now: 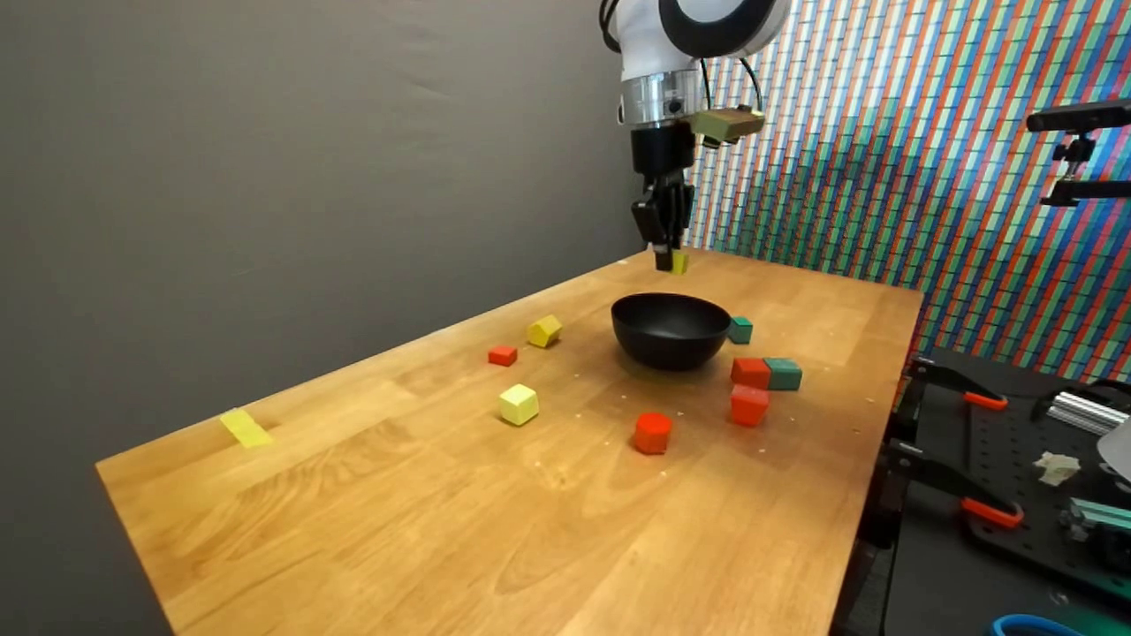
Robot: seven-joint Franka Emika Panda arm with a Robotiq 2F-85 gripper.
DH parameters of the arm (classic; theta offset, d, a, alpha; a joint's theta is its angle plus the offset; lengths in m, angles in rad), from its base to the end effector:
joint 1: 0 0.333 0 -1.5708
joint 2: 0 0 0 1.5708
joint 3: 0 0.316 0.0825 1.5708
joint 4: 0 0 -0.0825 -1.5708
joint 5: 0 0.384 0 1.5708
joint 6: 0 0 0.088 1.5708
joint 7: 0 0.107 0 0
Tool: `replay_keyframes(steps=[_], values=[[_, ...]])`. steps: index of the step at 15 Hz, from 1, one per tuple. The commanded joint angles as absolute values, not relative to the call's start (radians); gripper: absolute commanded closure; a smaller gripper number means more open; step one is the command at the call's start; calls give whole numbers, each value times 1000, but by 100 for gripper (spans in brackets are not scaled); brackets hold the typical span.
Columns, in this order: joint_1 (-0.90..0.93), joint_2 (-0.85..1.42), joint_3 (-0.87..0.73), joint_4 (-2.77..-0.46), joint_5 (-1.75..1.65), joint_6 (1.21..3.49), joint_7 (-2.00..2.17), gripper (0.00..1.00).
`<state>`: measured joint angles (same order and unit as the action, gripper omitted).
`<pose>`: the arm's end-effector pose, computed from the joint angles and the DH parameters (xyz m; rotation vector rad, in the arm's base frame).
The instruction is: Put all the blocks in the bowl one at a time except the right yellow block
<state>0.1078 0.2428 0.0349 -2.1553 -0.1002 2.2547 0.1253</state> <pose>0.5434 0.0752 0.2747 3.0490 0.1310 -0.2033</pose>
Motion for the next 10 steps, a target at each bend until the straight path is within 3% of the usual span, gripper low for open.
replay_keyframes(steps=[1, 3, 8, 10], values=[[76, 241, 48, -2234, 1, 2364, 119, 52], [81, 246, 50, -2256, 27, 2449, 132, 45], [145, 191, 47, -2272, -78, 2583, 198, 5], [183, 199, 33, -2228, -187, 2598, 249, 0]])
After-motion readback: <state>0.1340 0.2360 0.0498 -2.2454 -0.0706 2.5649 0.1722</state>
